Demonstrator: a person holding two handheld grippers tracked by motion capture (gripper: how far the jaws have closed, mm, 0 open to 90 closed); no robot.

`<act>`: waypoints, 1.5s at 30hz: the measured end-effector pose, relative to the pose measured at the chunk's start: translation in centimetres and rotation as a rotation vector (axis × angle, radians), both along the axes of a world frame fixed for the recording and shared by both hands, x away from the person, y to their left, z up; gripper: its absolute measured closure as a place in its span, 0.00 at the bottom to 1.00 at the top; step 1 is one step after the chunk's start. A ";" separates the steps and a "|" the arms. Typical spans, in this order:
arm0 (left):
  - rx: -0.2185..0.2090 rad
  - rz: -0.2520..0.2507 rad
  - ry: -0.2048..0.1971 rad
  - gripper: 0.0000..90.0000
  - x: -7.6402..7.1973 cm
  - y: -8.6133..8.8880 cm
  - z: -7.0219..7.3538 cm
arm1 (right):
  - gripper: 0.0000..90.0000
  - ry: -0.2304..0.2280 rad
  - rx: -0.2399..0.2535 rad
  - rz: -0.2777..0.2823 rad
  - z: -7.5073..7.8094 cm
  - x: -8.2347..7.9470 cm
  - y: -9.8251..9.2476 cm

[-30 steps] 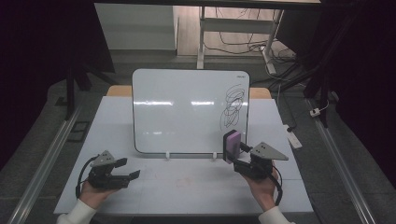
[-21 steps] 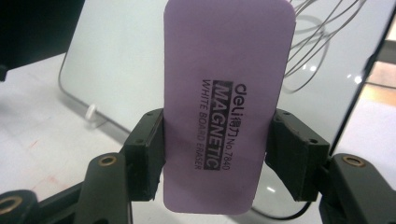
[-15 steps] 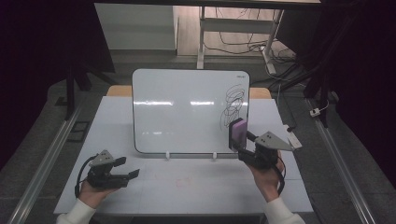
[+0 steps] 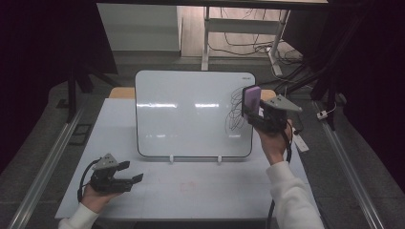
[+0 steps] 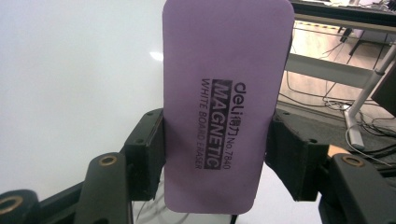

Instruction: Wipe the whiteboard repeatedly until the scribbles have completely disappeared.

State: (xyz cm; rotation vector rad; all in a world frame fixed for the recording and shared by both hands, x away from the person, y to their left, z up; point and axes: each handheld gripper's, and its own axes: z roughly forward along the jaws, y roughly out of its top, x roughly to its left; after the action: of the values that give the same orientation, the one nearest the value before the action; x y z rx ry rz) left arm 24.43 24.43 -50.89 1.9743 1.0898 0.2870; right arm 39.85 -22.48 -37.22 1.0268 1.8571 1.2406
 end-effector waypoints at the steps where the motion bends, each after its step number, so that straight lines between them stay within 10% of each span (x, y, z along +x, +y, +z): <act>1: 0.001 0.000 0.000 0.26 0.0 0.0 0.0 | 0.44 0.000 -0.004 -0.005 0.3 0.5 0.2; 12: -0.006 0.007 0.002 0.26 0.1 0.2 -0.1 | 0.45 0.033 -0.051 -0.040 1.1 4.1 2.2; 25: -0.004 0.007 0.000 0.26 0.0 0.2 -0.1 | 0.45 0.052 -0.151 0.021 -1.2 2.5 4.7; 33: -0.005 0.005 0.000 0.26 0.1 0.2 -0.1 | 0.45 0.028 -0.108 -0.073 0.2 3.7 2.8; 45: -0.005 0.007 0.001 0.26 0.1 0.2 -0.1 | 0.45 0.021 -0.088 -0.049 0.5 4.1 3.9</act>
State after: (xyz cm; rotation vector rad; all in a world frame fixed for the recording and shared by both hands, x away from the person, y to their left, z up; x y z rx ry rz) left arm 24.51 24.65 -51.04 1.9667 1.0979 0.2866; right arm 44.00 -18.55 -36.69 1.0353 1.8743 1.1131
